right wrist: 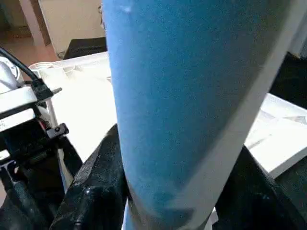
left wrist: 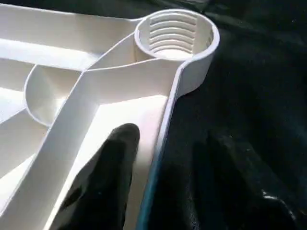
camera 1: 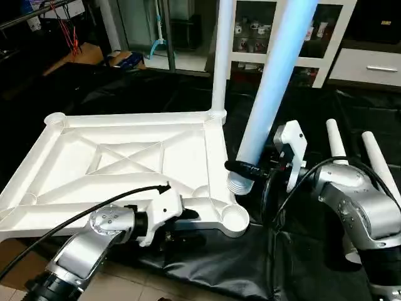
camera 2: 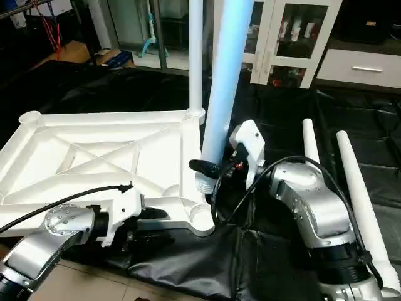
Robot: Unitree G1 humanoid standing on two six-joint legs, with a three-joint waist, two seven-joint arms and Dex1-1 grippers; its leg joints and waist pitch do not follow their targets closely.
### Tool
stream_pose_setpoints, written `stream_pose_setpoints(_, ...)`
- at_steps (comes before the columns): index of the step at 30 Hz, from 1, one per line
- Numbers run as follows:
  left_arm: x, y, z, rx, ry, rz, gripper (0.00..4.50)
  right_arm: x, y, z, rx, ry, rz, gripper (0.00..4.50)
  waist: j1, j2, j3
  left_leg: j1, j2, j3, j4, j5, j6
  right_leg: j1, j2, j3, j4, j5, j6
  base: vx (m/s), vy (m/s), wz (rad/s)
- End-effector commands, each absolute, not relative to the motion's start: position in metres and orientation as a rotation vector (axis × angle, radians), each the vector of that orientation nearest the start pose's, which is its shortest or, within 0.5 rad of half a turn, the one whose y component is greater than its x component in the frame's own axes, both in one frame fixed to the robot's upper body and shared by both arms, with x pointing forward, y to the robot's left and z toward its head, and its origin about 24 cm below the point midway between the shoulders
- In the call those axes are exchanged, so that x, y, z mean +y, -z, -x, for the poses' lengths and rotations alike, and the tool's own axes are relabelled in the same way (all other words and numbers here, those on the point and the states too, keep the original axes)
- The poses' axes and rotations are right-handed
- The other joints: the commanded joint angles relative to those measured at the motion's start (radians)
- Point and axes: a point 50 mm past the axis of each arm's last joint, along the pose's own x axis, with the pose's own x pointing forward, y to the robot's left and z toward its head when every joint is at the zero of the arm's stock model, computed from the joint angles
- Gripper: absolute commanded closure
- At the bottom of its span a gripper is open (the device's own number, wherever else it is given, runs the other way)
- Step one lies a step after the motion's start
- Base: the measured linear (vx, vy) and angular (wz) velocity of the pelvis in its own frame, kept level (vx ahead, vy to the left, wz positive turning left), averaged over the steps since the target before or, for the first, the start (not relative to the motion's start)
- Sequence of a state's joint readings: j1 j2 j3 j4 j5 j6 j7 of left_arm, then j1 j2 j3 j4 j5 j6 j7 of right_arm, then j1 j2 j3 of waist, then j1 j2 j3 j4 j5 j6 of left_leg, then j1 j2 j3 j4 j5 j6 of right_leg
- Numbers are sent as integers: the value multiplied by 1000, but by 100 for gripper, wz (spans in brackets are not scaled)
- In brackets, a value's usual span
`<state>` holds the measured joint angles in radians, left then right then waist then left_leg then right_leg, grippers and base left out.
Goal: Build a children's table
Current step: Insert table leg to table base
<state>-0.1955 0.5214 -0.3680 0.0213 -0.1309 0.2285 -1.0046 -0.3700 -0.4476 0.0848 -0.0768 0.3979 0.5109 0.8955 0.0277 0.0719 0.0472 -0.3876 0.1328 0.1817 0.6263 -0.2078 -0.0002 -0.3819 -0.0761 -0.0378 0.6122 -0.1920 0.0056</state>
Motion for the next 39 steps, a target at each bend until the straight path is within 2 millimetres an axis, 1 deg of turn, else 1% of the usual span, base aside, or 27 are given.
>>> stream_pose_setpoints(1,138,-39,-245,398,1289,-376,227,-146,-128,-285,134,-1074,71,263,-7,-9,-55,28,92,-41,-100,-270,-12,20,-75,47,-72,-233,-229,0,0,0)
stream_pose_setpoints(3,139,-38,-246,405,1289,-381,261,-146,-128,-285,134,-1074,71,263,-8,-12,-56,28,92,-40,-99,-266,-9,20,-75,47,-72,-230,-229,0,0,0)
stream_pose_setpoints(6,142,-39,-250,405,1282,-391,273,-146,-128,-284,139,-1087,71,263,-7,-10,-54,29,92,-41,-100,-271,-10,19,-74,46,-73,-239,-230,0,0,0)
stream_pose_setpoints(7,142,-39,-251,405,1282,-393,292,-145,-128,-284,140,-1089,70,263,-7,-11,-54,30,92,-40,-100,-280,-12,18,-75,47,-74,-246,-230,0,0,0)
stream_pose_setpoints(10,142,-40,-254,403,1287,-408,306,-144,-128,-282,145,-1105,64,263,-6,-9,-53,32,92,-41,-100,-296,-19,16,-76,48,-76,-274,-225,0,0,0)
stream_pose_setpoints(12,142,-39,-255,404,1293,-416,311,-143,-128,-280,147,-1118,60,263,-3,-9,-53,34,93,-40,-100,-303,-22,14,-76,49,-78,-284,-218,0,0,0)
stream_pose_setpoints(13,141,-39,-256,403,1296,-426,329,-143,-128,-280,147,-1124,60,263,-3,-10,-53,33,93,-41,-100,-303,-23,15,-77,49,-78,-286,-217,0,0,0)
stream_pose_setpoints(14,141,-39,-258,404,1300,-433,334,-142,-128,-280,147,-1131,61,263,-3,-8,-53,32,93,-42,-101,-302,-23,16,-77,48,-78,-288,-216,0,0,0)
stream_pose_setpoints(18,142,-40,-263,413,1318,-465,351,-142,-130,-279,143,-1143,65,263,-1,-4,-53,37,92,-41,-101,-326,-38,11,-77,48,-79,-291,-216,0,0,0)
stream_pose_setpoints(19,143,-40,-264,417,1325,-472,363,-142,-131,-280,142,-1144,65,263,-2,-6,-53,36,92,-42,-102,-328,-39,12,-77,48,-80,-299,-214,0,0,0)
stream_pose_setpoints(20,143,-39,-265,422,1334,-484,363,-142,-131,-280,141,-1147,64,263,-2,-1,-53,34,93,-44,-103,-328,-42,14,-78,48,-78,-297,-214,0,0,0)
stream_pose_setpoints(21,143,-39,-265,426,1337,-488,367,-142,-131,-280,140,-1149,64,263,-3,-3,-54,33,93,-44,-105,-332,-46,14,-77,47,-77,-291,-213,0,0,0)
stream_pose_setpoints(22,143,-38,-266,436,1350,-504,371,-142,-132,-279,138,-1154,61,263,-2,2,-54,34,93,-45,-104,-335,-49,14,-77,47,-77,-288,-214,0,0,0)
stream_pose_setpoints(23,143,-37,-266,440,1353,-509,374,-142,-133,-279,138,-1156,59,263,-3,-2,-54,35,92,-43,-104,-338,-47,13,-76,47,-79,-283,-214,0,0,0)
stream_pose_setpoints(25,143,-31,-266,473,1375,-544,377,-140,-133,-278,139,-1168,28,263,-2,3,-56,32,93,-45,-105,-325,-46,17,-78,47,-75,-249,-221,0,0,0)
stream_pose_setpoints(26,143,-31,-266,474,1376,-545,378,-140,-133,-278,139,-1168,27,263,-3,2,-56,32,94,-45,-105,-322,-45,17,-78,47,-75,-240,-222,0,0,0)
stream_pose_setpoints(27,142,-28,-266,484,1378,-557,380,-139,-131,-279,142,-1163,27,263,-3,4,-56,31,94,-45,-105,-318,-45,18,-78,46,-73,-226,-226,0,0,0)
stream_pose_setpoints(28,142,-28,-266,487,1379,-560,380,-138,-130,-279,144,-1161,28,263,-3,4,-57,31,94,-45,-105,-315,-44,18,-78,46,-73,-222,-228,0,0,0)
stream_pose_setpoints(29,140,-25,-266,497,1362,-579,383,-138,-127,-284,144,-1110,27,263,-4,-2,-57,30,94,-45,-105,-309,-38,20,-80,46,-73,-218,-231,0,0,0)
stream_pose_setpoints(30,139,-24,-266,503,1352,-584,386,-139,-126,-286,142,-1082,24,263,-6,-1,-57,24,94,-45,-105,-293,-34,22,-83,47,-71,-221,-233,0,0,0)
stream_pose_setpoints(31,138,-22,-267,509,1338,-594,394,-139,-124,-291,138,-1037,16,263,-9,-6,-58,23,94,-45,-105,-287,-32,24,-83,46,-72,-233,-232,0,0,0)
stream_pose_setpoints(32,135,-20,-268,509,1319,-593,394,-140,-123,-296,139,-1002,3,263,-10,-10,-59,25,94,-43,-104,-283,-30,21,-83,46,-72,-237,-233,0,0,0)
stream_pose_setpoints(34,130,-19,-271,505,1310,-585,402,-140,-122,-300,146,-980,-14,263,-11,-5,-58,27,91,-42,-100,-292,-32,19,-84,46,-76,-274,-233,0,0,0)
stream_pose_setpoints(35,130,-19,-271,505,1310,-585,414,-140,-122,-300,146,-980,-14,263,-11,-8,-56,27,92,-42,-101,-301,-29,19,-85,48,-80,-313,-220,0,0,0)
stream_pose_setpoints(36,128,-19,-272,501,1311,-587,414,-140,-121,-300,156,-989,-20,263,-12,-11,-55,26,92,-42,-102,-304,-27,18,-84,48,-80,-318,-216,0,0,0)
stream_pose_setpoints(37,127,-20,-275,510,1298,-593,421,-139,-120,-298,171,-1019,-19,263,-14,-11,-56,27,92,-43,-102,-305,-24,19,-83,47,-80,-319,-211,0,0,0)
stream_pose_setpoints(39,124,-23,-281,519,1268,-593,426,-138,-119,-295,191,-1071,-18,263,-14,-7,-56,28,93,-42,-101,-300,-21,19,-83,48,-80,-303,-215,0,0,0)
